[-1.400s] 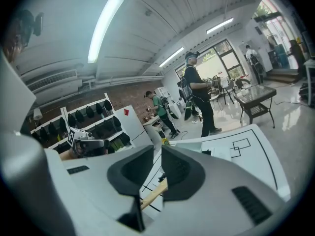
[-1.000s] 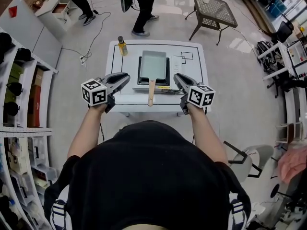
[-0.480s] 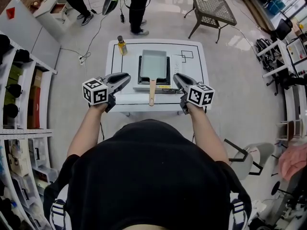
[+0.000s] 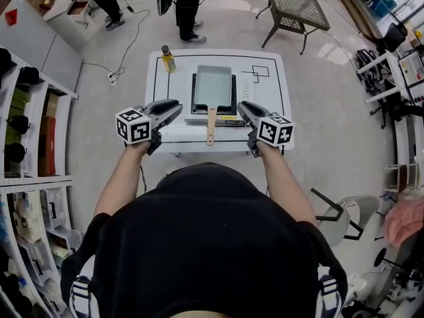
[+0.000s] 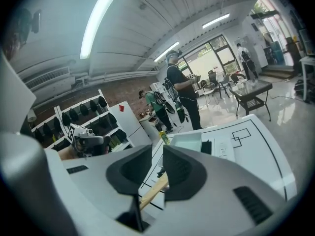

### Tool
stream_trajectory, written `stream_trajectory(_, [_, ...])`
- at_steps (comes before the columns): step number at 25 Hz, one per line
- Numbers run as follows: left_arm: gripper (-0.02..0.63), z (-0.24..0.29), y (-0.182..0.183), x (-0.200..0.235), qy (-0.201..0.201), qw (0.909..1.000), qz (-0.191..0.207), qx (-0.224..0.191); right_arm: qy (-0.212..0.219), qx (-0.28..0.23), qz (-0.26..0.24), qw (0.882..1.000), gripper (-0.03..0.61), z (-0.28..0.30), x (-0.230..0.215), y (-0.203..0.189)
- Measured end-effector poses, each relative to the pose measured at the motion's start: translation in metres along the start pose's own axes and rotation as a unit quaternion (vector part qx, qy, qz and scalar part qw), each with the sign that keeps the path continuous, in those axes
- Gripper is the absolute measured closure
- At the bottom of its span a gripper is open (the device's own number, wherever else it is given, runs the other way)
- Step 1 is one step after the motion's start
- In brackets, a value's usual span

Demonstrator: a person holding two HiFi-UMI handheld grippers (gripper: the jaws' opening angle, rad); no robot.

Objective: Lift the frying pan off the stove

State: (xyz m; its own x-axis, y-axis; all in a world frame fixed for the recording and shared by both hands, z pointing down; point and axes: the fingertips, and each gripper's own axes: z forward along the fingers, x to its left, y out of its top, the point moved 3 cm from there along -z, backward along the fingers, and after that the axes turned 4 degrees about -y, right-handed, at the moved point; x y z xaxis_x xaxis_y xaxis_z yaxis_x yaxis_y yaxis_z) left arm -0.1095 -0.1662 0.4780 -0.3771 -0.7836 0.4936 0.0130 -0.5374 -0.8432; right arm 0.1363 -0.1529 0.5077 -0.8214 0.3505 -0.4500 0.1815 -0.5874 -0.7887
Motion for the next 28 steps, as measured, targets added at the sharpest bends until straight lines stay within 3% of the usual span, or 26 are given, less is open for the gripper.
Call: stream_trajectory(28, [0.448, 0.06, -0.067, 0.022, -0.042, 0.9915, -0.091, 0.083, 0.033, 0.089, 0.038, 0.995, 0.468, 0.052, -0.015, -0.058])
